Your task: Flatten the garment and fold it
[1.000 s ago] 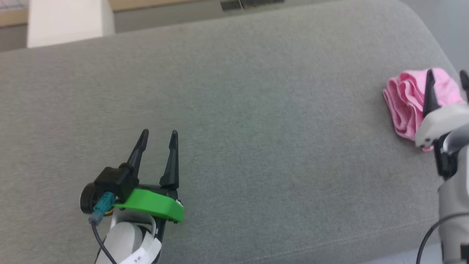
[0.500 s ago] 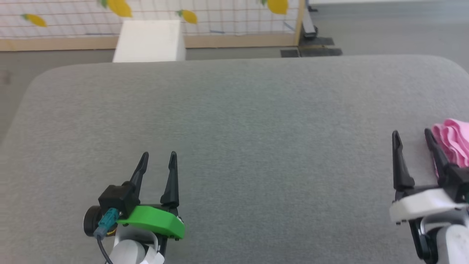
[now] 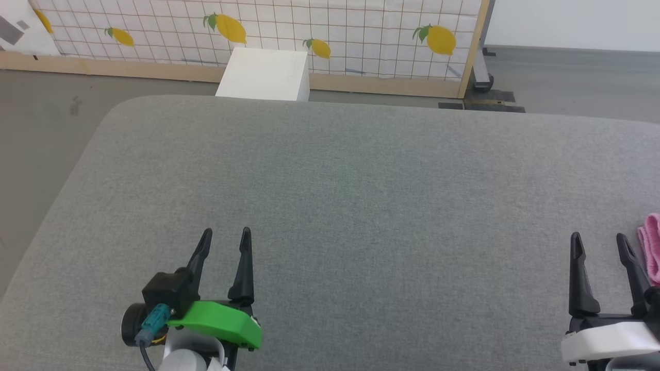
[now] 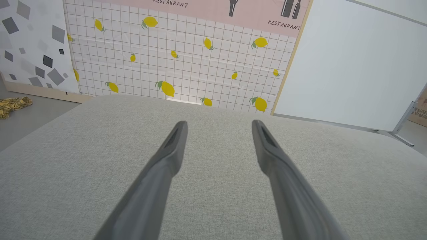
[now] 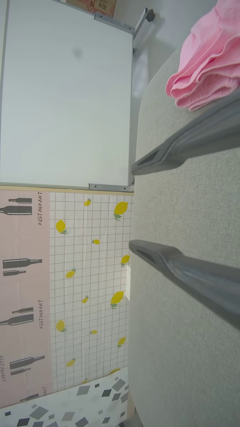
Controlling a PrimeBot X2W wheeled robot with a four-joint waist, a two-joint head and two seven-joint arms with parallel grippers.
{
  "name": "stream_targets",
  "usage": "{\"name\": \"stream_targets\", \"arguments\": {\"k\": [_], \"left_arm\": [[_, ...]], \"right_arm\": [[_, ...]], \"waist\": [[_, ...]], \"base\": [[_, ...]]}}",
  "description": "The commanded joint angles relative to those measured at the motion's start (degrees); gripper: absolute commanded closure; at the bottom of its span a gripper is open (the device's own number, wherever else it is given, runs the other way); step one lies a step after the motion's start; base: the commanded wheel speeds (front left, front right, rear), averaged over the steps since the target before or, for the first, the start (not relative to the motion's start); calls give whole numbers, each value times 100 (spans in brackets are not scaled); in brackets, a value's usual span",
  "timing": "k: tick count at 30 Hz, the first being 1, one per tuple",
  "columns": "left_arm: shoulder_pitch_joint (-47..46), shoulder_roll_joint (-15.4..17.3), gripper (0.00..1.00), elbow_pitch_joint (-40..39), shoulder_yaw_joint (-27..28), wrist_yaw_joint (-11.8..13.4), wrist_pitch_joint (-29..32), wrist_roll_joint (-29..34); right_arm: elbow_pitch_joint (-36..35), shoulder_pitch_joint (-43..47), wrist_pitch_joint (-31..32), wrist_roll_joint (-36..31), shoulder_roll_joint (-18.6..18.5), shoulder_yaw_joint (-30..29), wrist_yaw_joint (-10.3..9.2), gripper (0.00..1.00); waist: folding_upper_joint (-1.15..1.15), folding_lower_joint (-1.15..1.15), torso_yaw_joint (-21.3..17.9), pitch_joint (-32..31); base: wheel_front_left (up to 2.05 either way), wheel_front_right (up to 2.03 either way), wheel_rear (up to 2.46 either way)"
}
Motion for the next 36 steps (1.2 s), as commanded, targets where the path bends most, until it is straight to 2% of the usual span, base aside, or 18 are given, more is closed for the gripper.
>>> {"name": "stream_targets", "arguments": {"k": [1, 27, 28, 36], "left_arm": [[88, -16, 0, -19, -14, 39, -22, -89], [50, -17, 0, 48, -49, 31, -22, -101], [46, -1, 100, 48, -47, 5, 0, -100], [45, 0, 100, 54, -42, -1, 8, -99]], "right_arm": [[-22, 67, -59, 50, 13, -5, -8, 0], [0, 120, -134, 159, 15, 30, -8, 0], [-5, 45, -83, 116, 1, 29, 0, 100], [-5, 44, -79, 114, 0, 31, 0, 100]], "waist": [[0, 1, -6, 8], [0, 1, -88, 58], [0, 1, -89, 58], [0, 1, -95, 57]], "base": [[0, 0, 0], [0, 0, 0], [0, 0, 0], [0, 0, 0]]}}
